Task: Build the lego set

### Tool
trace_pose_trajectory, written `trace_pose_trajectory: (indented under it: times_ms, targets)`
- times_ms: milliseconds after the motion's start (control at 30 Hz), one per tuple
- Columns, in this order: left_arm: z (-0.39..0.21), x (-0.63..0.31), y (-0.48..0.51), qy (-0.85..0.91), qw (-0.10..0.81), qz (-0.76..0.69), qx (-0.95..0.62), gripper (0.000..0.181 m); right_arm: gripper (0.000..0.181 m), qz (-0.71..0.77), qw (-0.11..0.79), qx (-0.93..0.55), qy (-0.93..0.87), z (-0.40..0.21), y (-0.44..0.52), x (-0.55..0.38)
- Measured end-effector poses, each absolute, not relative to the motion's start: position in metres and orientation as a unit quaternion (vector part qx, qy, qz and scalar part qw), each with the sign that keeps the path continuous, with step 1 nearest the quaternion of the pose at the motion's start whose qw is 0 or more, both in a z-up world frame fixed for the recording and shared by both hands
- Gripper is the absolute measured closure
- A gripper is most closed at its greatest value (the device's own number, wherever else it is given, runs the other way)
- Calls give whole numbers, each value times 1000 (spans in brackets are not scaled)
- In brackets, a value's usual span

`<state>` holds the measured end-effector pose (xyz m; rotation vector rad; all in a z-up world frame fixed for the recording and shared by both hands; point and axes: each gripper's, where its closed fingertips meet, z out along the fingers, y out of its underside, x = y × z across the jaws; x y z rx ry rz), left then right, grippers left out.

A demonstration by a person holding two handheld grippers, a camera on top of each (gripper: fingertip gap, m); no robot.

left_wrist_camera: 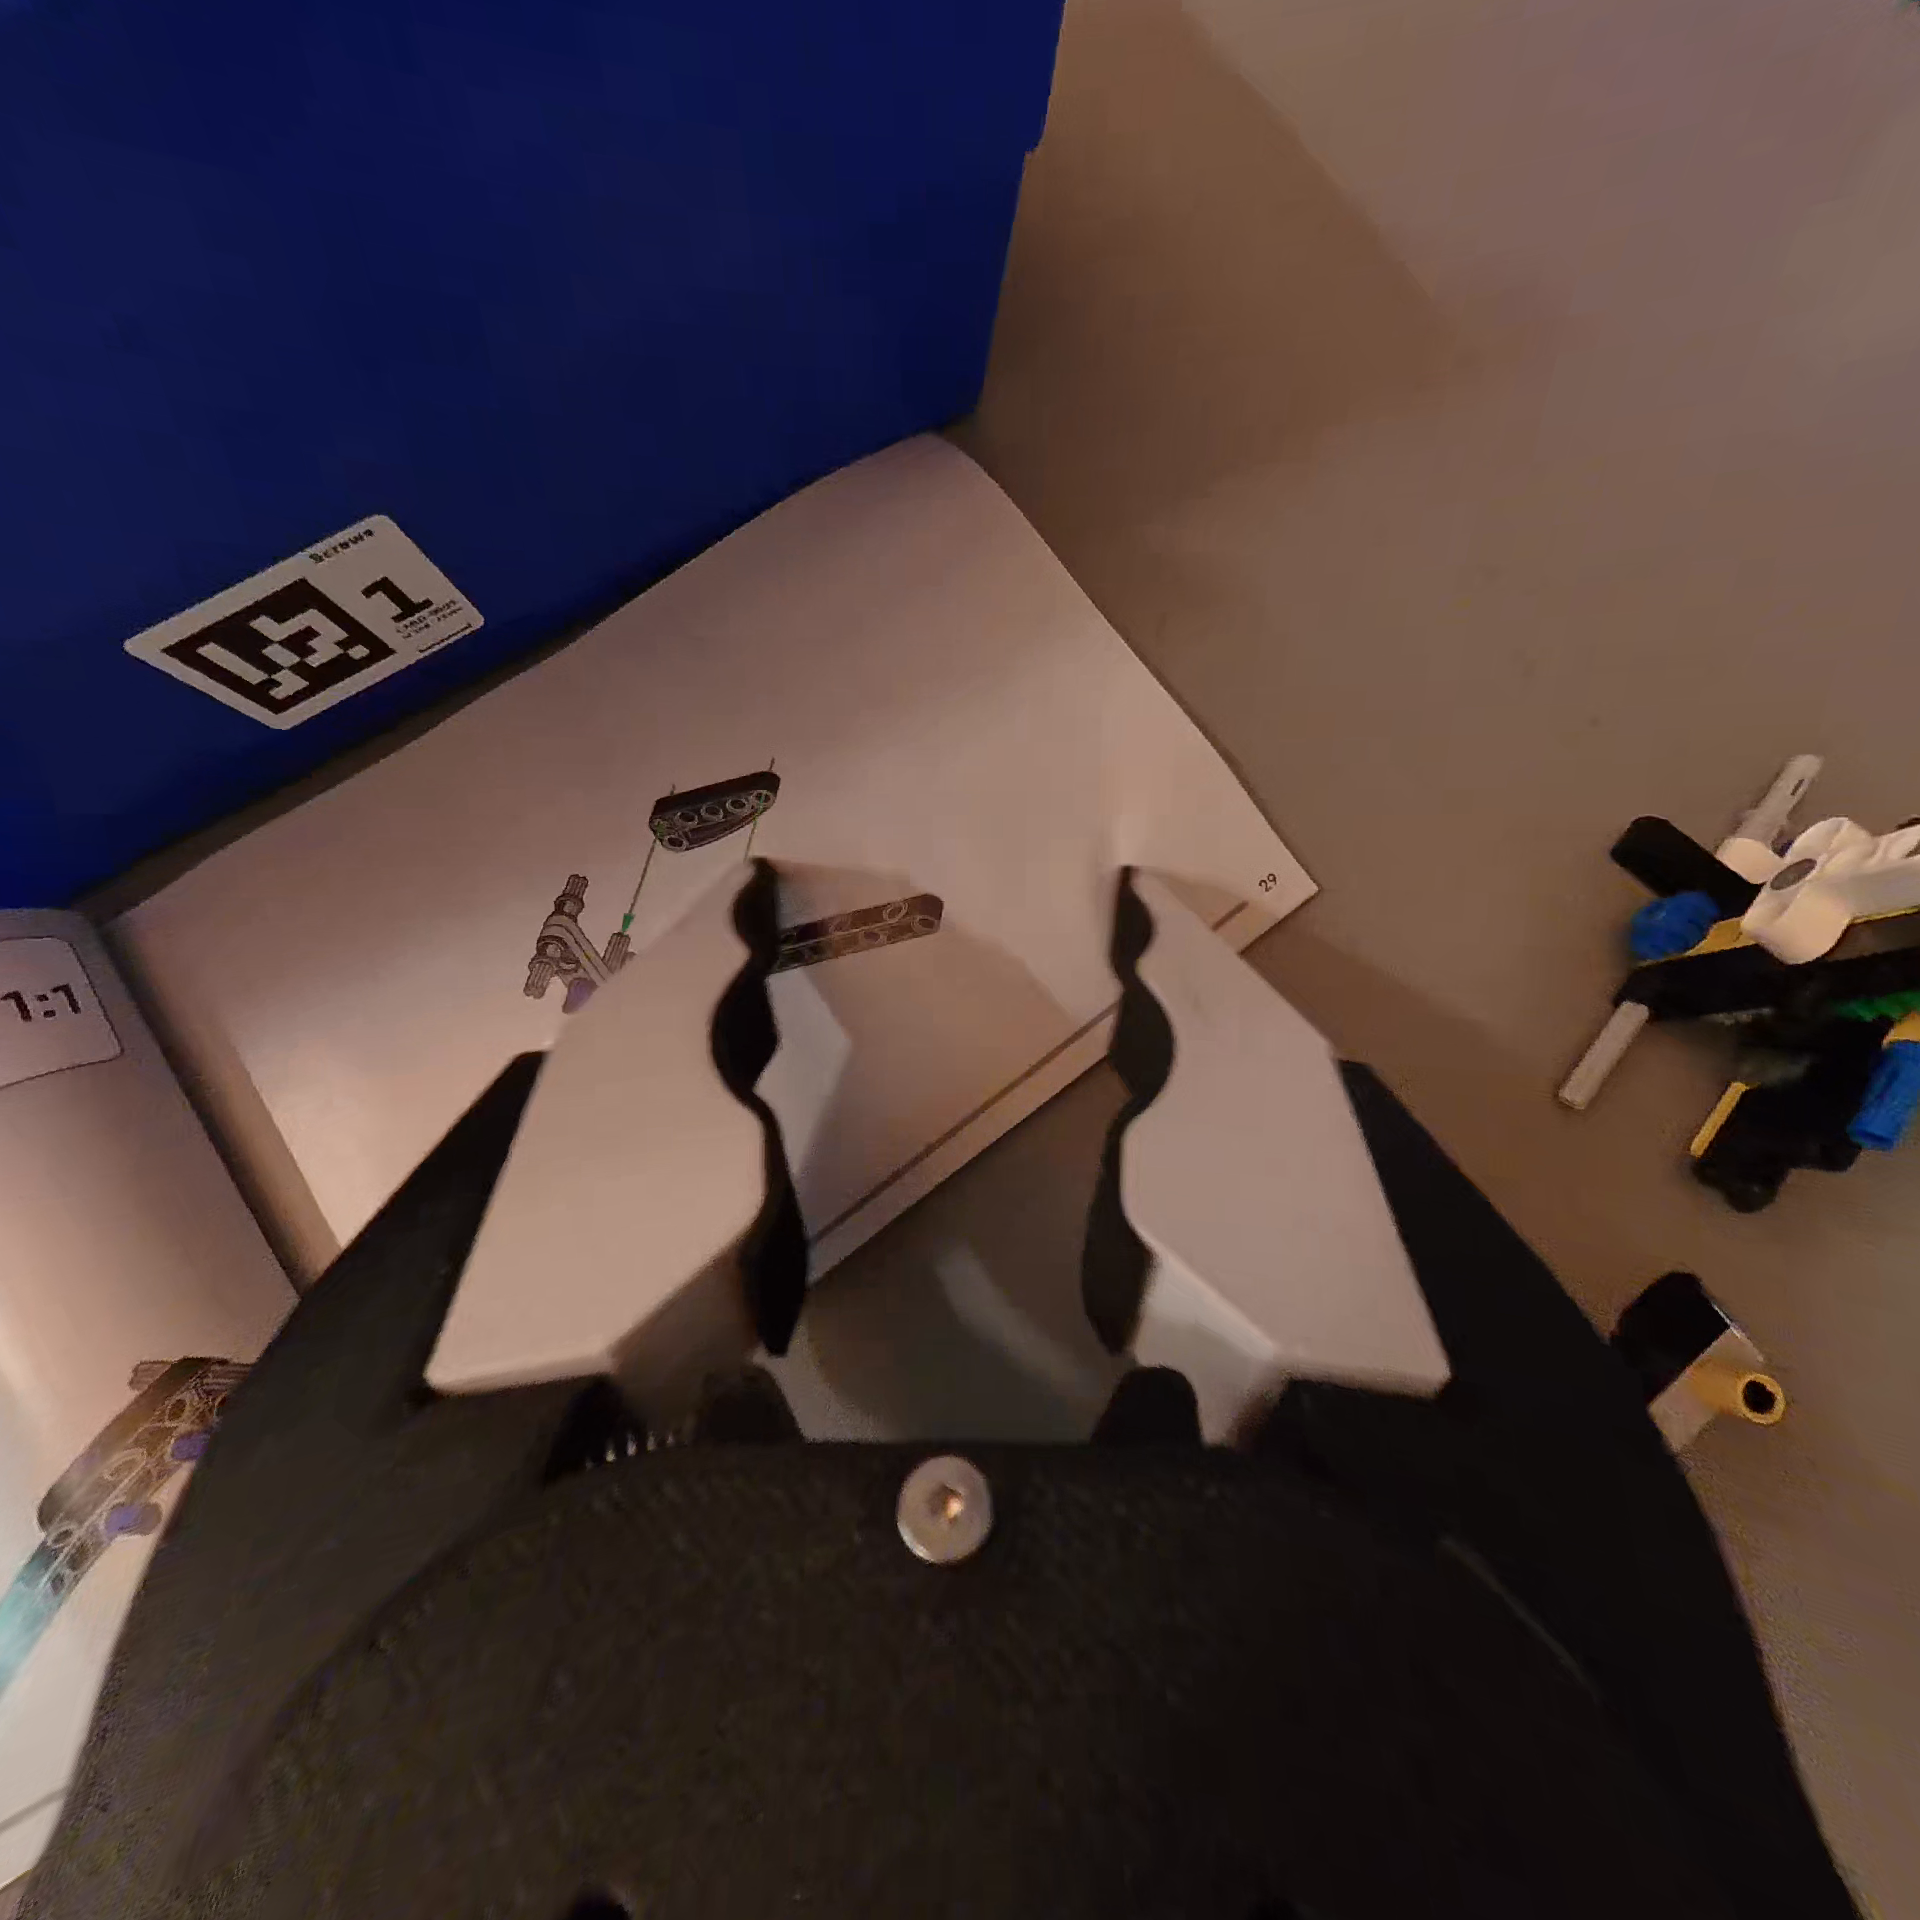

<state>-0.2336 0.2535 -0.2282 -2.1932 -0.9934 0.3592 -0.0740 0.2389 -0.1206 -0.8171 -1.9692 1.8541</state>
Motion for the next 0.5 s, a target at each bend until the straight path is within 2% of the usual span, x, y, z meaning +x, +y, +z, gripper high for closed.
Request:
trace_pose_trajectory:
  times_ms: [33, 233, 400, 500]
  targets:
    - [-227, -233, 254, -384, 349, 134, -844, 132, 159, 649, 156, -286, -688, -121, 239, -74]
    - [-228, -231, 256, -370, 354, 123, -850, 177, 159, 652, 152, -287, -685, -120, 240, -74]
    - [-228, -232, 255, -378, 347, 99, -853, 181, 159, 651, 152, -286, -687, -120, 239, -73]
    - [-224, -238, 246, -390, 344, 131, -844, 181, 159, 651, 153, -285, -687, -120, 239, -73]
